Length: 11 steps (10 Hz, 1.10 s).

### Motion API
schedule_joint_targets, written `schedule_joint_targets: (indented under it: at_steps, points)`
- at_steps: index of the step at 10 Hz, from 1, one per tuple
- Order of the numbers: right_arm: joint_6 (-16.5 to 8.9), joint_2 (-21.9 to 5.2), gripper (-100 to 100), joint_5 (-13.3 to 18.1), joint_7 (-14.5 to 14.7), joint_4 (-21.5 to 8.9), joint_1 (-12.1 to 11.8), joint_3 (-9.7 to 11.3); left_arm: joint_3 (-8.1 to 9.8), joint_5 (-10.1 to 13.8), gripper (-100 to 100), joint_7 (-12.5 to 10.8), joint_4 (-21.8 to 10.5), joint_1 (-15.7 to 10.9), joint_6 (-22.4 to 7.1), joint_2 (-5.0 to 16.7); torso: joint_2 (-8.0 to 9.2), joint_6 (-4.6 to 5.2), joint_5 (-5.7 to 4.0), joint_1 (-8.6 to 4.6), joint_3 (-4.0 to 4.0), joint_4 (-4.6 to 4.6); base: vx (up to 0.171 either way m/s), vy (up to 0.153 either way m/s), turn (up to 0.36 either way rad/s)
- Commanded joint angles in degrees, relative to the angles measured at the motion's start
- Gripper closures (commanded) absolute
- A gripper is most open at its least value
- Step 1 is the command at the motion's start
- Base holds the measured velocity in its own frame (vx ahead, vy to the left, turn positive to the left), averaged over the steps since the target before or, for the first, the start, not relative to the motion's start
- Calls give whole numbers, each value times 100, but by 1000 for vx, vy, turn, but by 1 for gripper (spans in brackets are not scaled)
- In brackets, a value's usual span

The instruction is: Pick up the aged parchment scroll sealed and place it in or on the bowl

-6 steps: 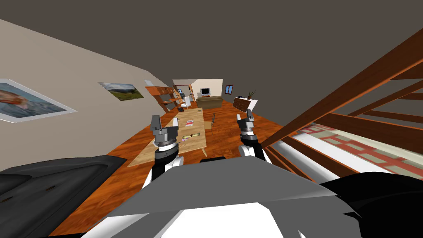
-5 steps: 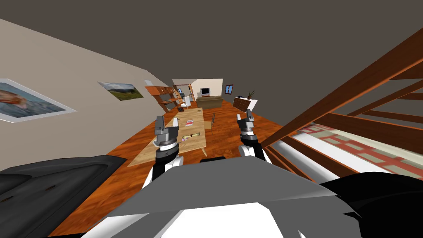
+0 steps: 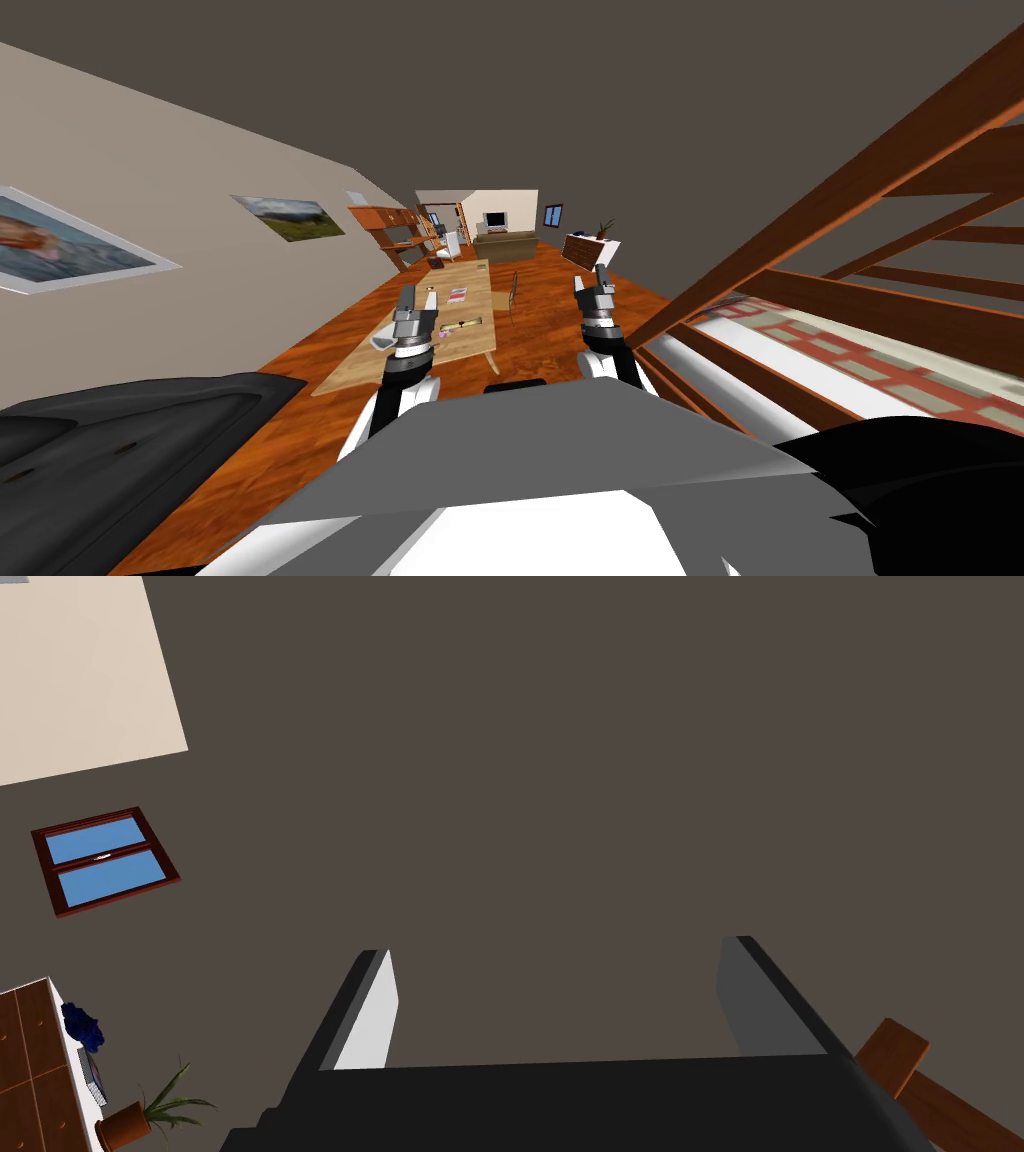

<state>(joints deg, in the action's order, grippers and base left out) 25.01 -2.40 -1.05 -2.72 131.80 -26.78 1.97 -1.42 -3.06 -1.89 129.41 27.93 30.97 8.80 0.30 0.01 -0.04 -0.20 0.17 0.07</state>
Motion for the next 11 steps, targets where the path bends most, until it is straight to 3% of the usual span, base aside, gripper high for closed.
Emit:
schedule_joint_targets:
  at_steps: [1, 3, 4, 7, 8, 11]
  points:
    - [0, 0, 0, 0, 0, 0, 0, 0, 66, 81, -100, 88, -286, -142, -163, 136, 0, 0, 0, 0, 0, 0, -88, -56, -18]
    - [0, 0, 0, 0, 0, 0, 0, 0, 210, 233, -100, 160, -653, -306, -427, 334, 1, 0, -1, -3, 1, 0, -88, -73, -35]
    - [0, 0, 0, 0, 0, 0, 0, 0, 210, 233, -100, 160, -721, -306, -427, 334, 4, 0, -2, -6, 2, 1, -63, -45, -5]
    - [0, 0, 0, 0, 0, 0, 0, 0, 463, 498, -100, 271, -1382, -574, -882, 627, -9, 0, 0, -2, -5, -2, -62, -64, -43]
    - [0, 0, 0, 0, 0, 0, 0, 0, 463, 498, -100, 271, -1382, -574, -913, 627, -4, -1, -2, -7, -2, -1, -47, -50, -17]
    - [0, 0, 0, 0, 0, 0, -1, 0, 654, 696, -100, 343, -1820, -765, -1301, 821, -20, -1, 1, 9, -11, -4, -29, -40, -40]
